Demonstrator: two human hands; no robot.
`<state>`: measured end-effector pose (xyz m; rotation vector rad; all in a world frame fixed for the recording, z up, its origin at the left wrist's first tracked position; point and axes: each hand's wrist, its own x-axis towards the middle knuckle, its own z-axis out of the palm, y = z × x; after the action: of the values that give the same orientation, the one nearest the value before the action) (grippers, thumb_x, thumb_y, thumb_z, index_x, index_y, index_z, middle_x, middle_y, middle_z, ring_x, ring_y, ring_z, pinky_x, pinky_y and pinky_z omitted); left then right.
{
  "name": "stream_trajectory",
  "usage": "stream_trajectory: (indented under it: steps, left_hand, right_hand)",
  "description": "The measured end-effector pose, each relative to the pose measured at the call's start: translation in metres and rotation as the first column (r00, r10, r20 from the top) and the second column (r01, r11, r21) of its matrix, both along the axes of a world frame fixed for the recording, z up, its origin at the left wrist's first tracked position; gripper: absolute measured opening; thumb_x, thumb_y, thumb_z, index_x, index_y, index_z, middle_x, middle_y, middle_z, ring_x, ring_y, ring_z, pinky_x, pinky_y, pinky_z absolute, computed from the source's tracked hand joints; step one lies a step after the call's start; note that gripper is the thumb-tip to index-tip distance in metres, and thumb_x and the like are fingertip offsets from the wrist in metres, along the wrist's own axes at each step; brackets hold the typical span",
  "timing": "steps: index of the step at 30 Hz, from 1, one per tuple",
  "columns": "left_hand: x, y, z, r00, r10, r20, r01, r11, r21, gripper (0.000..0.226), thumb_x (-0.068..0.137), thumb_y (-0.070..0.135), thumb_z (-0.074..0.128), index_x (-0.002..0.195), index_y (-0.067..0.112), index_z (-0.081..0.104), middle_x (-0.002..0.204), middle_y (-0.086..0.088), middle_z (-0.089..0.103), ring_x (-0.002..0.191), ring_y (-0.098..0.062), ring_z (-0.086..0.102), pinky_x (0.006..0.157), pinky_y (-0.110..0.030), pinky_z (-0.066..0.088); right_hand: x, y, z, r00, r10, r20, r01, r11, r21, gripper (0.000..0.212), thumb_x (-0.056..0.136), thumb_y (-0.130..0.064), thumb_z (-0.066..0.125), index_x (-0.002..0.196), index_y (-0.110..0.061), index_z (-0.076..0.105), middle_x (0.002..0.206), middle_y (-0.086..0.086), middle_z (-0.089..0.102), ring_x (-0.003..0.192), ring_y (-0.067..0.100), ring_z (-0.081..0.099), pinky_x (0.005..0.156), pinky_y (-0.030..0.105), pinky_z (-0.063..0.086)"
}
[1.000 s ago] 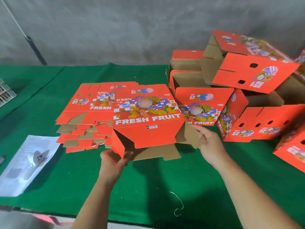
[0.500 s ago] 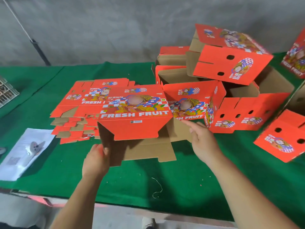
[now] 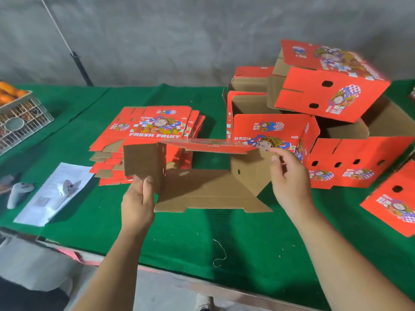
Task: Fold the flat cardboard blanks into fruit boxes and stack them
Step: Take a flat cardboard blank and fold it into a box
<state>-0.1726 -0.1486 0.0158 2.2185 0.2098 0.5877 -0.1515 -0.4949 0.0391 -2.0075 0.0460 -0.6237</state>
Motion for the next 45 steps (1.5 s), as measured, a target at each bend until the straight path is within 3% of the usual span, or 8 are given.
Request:
stream_trajectory:
  steps: [11, 14, 21, 25, 30, 34, 40, 45]
  left_hand:
    - [0.024, -0.027, 0.018, 1.0, 0.004, -0.023, -0.004, 1.0, -0.023, 0.05, 0.1, 0.043, 0.04, 0.061, 0.012, 0.034, 0.053, -0.001, 0.042, 0.053, -0.023, 0.038, 0.054, -0.039, 0.03]
    - [0.039, -0.032, 0.012, 0.996, 0.018, -0.091, -0.025, 0.997, -0.073, 0.053, 0.101, 0.043, 0.044, 0.064, 0.005, 0.049, 0.059, -0.009, 0.056, 0.06, -0.033, 0.052, 0.061, -0.042, 0.039]
    - [0.086, -0.024, 0.013, 0.992, 0.019, -0.123, -0.037, 0.988, -0.147, 0.055, 0.094, 0.051, 0.036, 0.069, 0.014, 0.069, 0.064, -0.006, 0.068, 0.065, -0.032, 0.063, 0.061, -0.041, 0.049]
    - [0.103, -0.024, 0.014, 0.976, -0.193, -0.097, 0.168, 0.96, -0.222, 0.051, 0.096, 0.065, 0.044, 0.082, 0.025, 0.073, 0.075, 0.01, 0.073, 0.075, -0.006, 0.067, 0.068, -0.03, 0.048]
    - [0.132, -0.011, 0.022, 0.817, -0.555, -0.155, 0.472, 0.799, -0.371, 0.071, 0.068, 0.062, 0.083, 0.127, 0.035, 0.055, 0.125, 0.01, 0.06, 0.105, 0.002, 0.065, 0.085, -0.024, 0.051]
    - [0.152, -0.009, 0.028, 0.696, -0.677, -0.237, 0.59, 0.728, -0.348, 0.085, 0.076, 0.045, 0.085, 0.149, 0.036, 0.042, 0.142, 0.004, 0.054, 0.115, -0.017, 0.066, 0.092, -0.044, 0.059]
    - [0.16, -0.018, 0.023, 0.786, -0.612, -0.084, 0.507, 0.716, -0.48, 0.024, 0.098, 0.025, 0.057, 0.121, 0.03, 0.061, 0.113, 0.01, 0.075, 0.107, -0.012, 0.07, 0.097, -0.042, 0.056]
    - [0.164, -0.031, 0.023, 0.907, -0.419, 0.048, 0.363, 0.717, -0.595, 0.037, 0.101, -0.001, 0.046, 0.117, 0.029, 0.06, 0.104, 0.015, 0.074, 0.107, -0.023, 0.067, 0.09, -0.041, 0.052]
  right_hand:
    - [0.008, -0.033, 0.035, 0.993, -0.088, 0.075, 0.084, 0.995, 0.049, 0.028, 0.1, -0.036, 0.052, 0.121, -0.03, 0.07, 0.098, -0.022, 0.071, 0.085, 0.008, 0.065, 0.079, 0.03, 0.053]
    - [0.011, -0.038, 0.035, 0.993, -0.115, 0.017, 0.114, 0.992, 0.048, 0.027, 0.103, -0.024, 0.057, 0.127, -0.024, 0.069, 0.104, -0.014, 0.071, 0.092, 0.008, 0.066, 0.087, 0.038, 0.056]
    - [0.033, -0.029, 0.018, 0.97, 0.102, -0.22, -0.063, 0.982, 0.178, 0.077, 0.097, -0.003, 0.062, 0.158, -0.034, 0.027, 0.123, 0.008, 0.061, 0.092, 0.01, 0.064, 0.086, 0.026, 0.053]
    - [0.052, -0.034, 0.008, 0.931, 0.123, -0.344, -0.064, 0.982, 0.179, 0.086, 0.093, -0.002, 0.067, 0.16, -0.023, 0.019, 0.157, 0.011, 0.041, 0.146, 0.029, 0.04, 0.122, 0.052, 0.031]
    - [0.06, -0.025, 0.015, 0.936, 0.046, -0.349, 0.049, 0.965, 0.259, 0.064, 0.097, -0.003, 0.058, 0.15, -0.029, 0.032, 0.147, 0.004, 0.053, 0.134, 0.03, 0.052, 0.113, 0.062, 0.04]
    - [0.065, -0.017, 0.015, 0.935, 0.021, -0.353, 0.084, 0.956, 0.281, 0.051, 0.102, -0.006, 0.054, 0.146, -0.028, 0.04, 0.139, 0.002, 0.06, 0.127, 0.031, 0.057, 0.111, 0.055, 0.043]
    - [0.065, -0.017, 0.015, 0.916, 0.102, -0.388, -0.013, 0.974, 0.225, 0.056, 0.105, -0.008, 0.051, 0.14, -0.049, 0.039, 0.142, -0.01, 0.058, 0.131, 0.021, 0.056, 0.108, 0.052, 0.047]
    - [0.062, -0.025, 0.016, 0.939, 0.185, -0.29, -0.109, 0.96, 0.258, 0.096, 0.101, 0.004, 0.054, 0.149, -0.063, 0.006, 0.153, -0.004, 0.044, 0.137, 0.018, 0.051, 0.104, 0.026, 0.048]
